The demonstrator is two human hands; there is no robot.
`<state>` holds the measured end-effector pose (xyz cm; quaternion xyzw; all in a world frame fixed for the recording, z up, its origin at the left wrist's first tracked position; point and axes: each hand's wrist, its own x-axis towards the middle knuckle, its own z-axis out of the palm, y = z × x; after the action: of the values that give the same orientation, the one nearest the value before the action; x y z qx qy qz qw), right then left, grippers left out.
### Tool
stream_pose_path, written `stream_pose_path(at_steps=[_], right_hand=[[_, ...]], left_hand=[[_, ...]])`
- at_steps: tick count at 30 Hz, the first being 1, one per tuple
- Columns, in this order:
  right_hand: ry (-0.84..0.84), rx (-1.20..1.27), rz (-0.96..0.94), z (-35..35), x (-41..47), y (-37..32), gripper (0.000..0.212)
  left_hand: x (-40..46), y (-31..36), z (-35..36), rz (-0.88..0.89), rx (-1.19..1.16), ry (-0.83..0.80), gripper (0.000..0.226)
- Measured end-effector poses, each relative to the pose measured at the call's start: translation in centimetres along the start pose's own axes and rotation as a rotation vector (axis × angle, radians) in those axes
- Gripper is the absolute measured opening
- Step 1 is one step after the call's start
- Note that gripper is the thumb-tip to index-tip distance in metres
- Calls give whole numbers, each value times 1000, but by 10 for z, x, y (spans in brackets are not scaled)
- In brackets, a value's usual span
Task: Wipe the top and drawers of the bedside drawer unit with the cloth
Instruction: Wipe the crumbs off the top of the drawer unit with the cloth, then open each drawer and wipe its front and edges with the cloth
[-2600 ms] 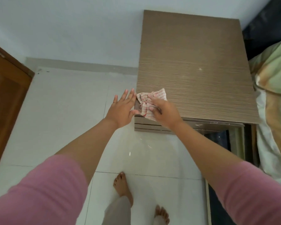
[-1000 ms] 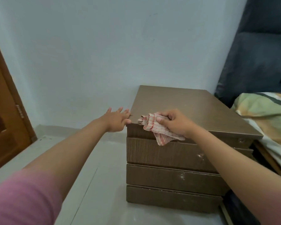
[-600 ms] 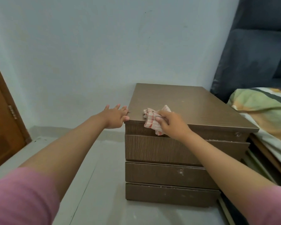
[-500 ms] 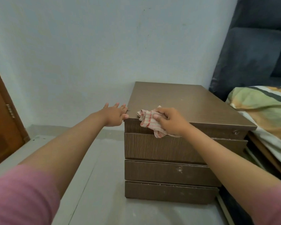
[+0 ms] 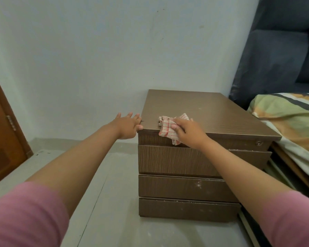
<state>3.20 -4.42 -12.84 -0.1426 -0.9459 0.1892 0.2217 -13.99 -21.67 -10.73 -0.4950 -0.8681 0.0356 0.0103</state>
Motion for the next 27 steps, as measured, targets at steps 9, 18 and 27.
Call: stream_pose_path(at_steps=[9, 18, 27], right_hand=[[16, 10, -16, -3, -1, -2, 32], [17, 39, -43, 1, 3, 6, 36], [38, -1, -63, 1, 4, 5, 33]], left_hand=[[-36, 30, 59, 181, -320, 833, 34], [-38, 46, 91, 30, -388, 918, 23], [-29, 45, 104, -29, -453, 791, 15]])
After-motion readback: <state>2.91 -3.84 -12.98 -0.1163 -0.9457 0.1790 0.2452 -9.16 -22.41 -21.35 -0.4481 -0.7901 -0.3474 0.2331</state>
